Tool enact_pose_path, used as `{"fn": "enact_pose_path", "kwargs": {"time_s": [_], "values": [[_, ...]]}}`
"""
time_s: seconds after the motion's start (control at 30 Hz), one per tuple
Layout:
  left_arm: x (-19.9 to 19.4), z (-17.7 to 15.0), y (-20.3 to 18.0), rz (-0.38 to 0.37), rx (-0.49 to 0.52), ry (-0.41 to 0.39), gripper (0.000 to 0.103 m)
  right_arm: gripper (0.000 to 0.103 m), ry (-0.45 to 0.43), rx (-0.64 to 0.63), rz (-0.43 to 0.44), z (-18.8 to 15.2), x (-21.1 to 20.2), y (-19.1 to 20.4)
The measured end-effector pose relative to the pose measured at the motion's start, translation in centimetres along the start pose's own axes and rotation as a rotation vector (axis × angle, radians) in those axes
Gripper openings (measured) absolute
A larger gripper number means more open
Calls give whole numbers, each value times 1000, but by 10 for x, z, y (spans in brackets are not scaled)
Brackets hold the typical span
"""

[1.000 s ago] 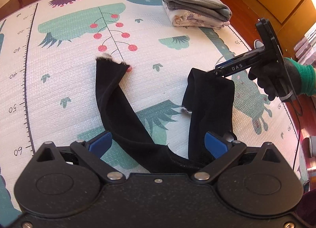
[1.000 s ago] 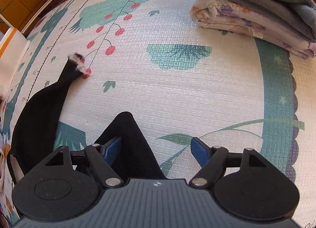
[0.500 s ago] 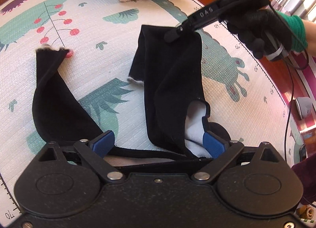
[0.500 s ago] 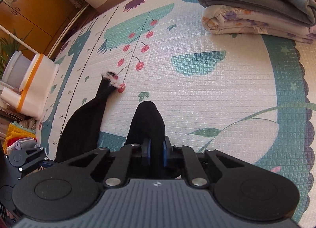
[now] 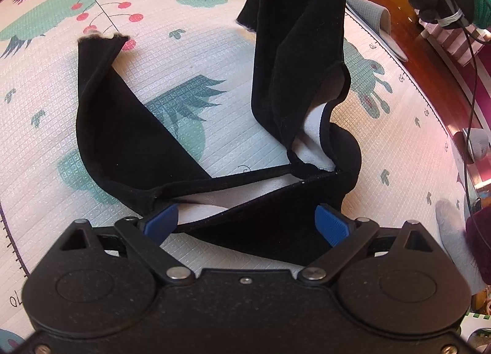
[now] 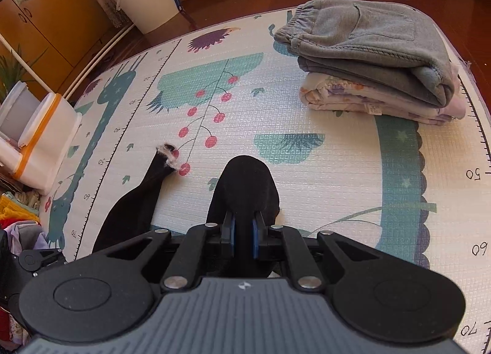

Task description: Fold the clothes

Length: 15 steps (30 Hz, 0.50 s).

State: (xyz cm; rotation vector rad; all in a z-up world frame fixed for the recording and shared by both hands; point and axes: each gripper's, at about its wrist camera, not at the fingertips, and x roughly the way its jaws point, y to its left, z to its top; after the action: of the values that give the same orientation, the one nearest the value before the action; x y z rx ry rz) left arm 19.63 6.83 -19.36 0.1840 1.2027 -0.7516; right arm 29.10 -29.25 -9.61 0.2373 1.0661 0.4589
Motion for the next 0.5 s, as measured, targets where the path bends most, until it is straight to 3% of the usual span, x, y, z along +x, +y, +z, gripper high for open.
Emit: {"fn": "enact_pose_path", "kwargs": {"time_s": [0.03, 0.1, 0.13, 0.2, 0.33, 0.5], "values": [[-4, -1, 1, -5, -2, -11, 98, 21, -12, 20, -1, -1, 0, -4], [-10, -3, 0, -9, 0, -30, 98, 42, -41, 65, -1, -1, -2, -12], [-13, -5, -2, -13, 5, -40, 98, 47, -69, 44, -19, -5, -5, -11], [-17, -9, -8, -19, 18, -58, 98, 47, -115, -56, -45, -12, -16, -4], [-13, -25, -38, -24, 84, -67, 98, 46, -120, -273, 35, -48, -33, 10], [8, -46, -84, 12, 203, -57, 98, 49, 63, -611, 112, -127, -19, 49]]}}
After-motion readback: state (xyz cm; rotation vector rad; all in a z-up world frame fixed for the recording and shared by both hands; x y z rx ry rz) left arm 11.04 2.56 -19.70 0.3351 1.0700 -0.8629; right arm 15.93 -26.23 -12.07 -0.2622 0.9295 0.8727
